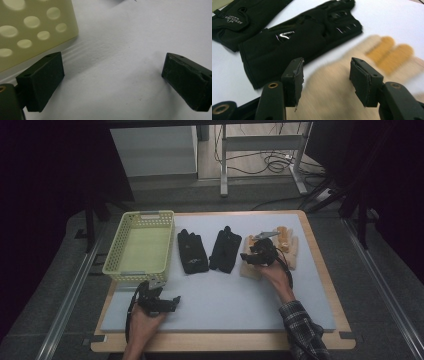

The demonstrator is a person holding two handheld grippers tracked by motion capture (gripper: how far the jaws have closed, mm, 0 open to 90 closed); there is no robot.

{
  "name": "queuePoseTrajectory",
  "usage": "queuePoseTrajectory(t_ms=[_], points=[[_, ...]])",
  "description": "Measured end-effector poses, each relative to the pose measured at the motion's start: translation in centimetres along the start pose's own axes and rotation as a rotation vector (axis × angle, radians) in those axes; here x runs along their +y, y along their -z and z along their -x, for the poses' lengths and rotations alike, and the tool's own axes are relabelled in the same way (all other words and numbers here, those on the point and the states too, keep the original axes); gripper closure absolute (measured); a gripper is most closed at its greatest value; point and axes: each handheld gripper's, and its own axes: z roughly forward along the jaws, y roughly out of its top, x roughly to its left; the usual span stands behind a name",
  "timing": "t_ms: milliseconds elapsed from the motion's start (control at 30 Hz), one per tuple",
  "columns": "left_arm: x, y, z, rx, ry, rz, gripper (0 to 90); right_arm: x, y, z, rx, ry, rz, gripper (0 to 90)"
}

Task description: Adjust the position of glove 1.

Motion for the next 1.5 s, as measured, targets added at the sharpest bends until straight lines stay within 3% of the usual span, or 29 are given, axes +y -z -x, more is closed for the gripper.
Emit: queuePoseTrajectory(t_ms=[167,333,500,600,633,667,700,733,767,800,833,933,1033,1233,1500], points=[[0.0,0.0,0.0,0.000,0.000,0.000,4.5,1.4,-1.8,-0.9,0.036,0.002,0.003,44.3],[0.0,0.0,0.0,0.000,-0.001,0.000,4.5,3.1,-3.9,-2.2,0.038,0.034,-0.003,40.5],[0.0,0.0,0.0,0.000,0.002,0.002,4.5,4.2,-6.1,-2.6,0.001,0.042,-0.025,27.7],[0.0,0.0,0.0,0.000,0.004,0.004,4.5,4.6,-7.7,-2.6,-0.041,0.053,-0.083,26.0],[0.0,0.0,0.0,0.000,0.001,0.002,4.5,4.6,-8.1,-2.6,-0.045,0.065,-0.102,26.6],[0.0,0.0,0.0,0.000,0.001,0.001,4.5,4.7,-8.6,-2.7,-0.039,0.062,-0.116,35.8],[0.0,0.0,0.0,0.000,-0.001,0.000,4.5,4.8,-8.5,-2.6,-0.008,0.020,-0.120,44.9],[0.0,0.0,0.0,0.001,-0.001,0.001,4.5,4.7,-8.5,-2.7,-0.048,0.003,-0.116,51.5],[0.0,0.0,0.0,0.001,-0.001,0.001,4.5,4.7,-8.5,-2.7,-0.048,0.003,-0.116,51.5],[0.0,0.0,0.0,0.000,-0.001,0.001,4.5,4.7,-8.5,-2.8,-0.052,-0.003,-0.114,58.6],[0.0,0.0,0.0,0.000,-0.001,0.001,4.5,4.7,-8.4,-3.0,-0.046,-0.016,-0.112,72.3],[0.0,0.0,0.0,0.001,-0.001,0.001,4.5,4.7,-8.3,-3.6,-0.056,0.007,-0.115,78.9],[0.0,0.0,0.0,0.000,0.000,0.000,4.5,4.8,-7.9,-3.6,-0.048,0.018,-0.122,79.6],[0.0,0.0,0.0,0.000,-0.001,-0.001,4.5,4.5,-4.6,-4.0,0.010,-0.013,-0.071,79.6],[0.0,0.0,0.0,0.001,0.000,-0.001,4.5,2.5,1.0,-7.4,0.119,-0.031,-0.012,79.4]])
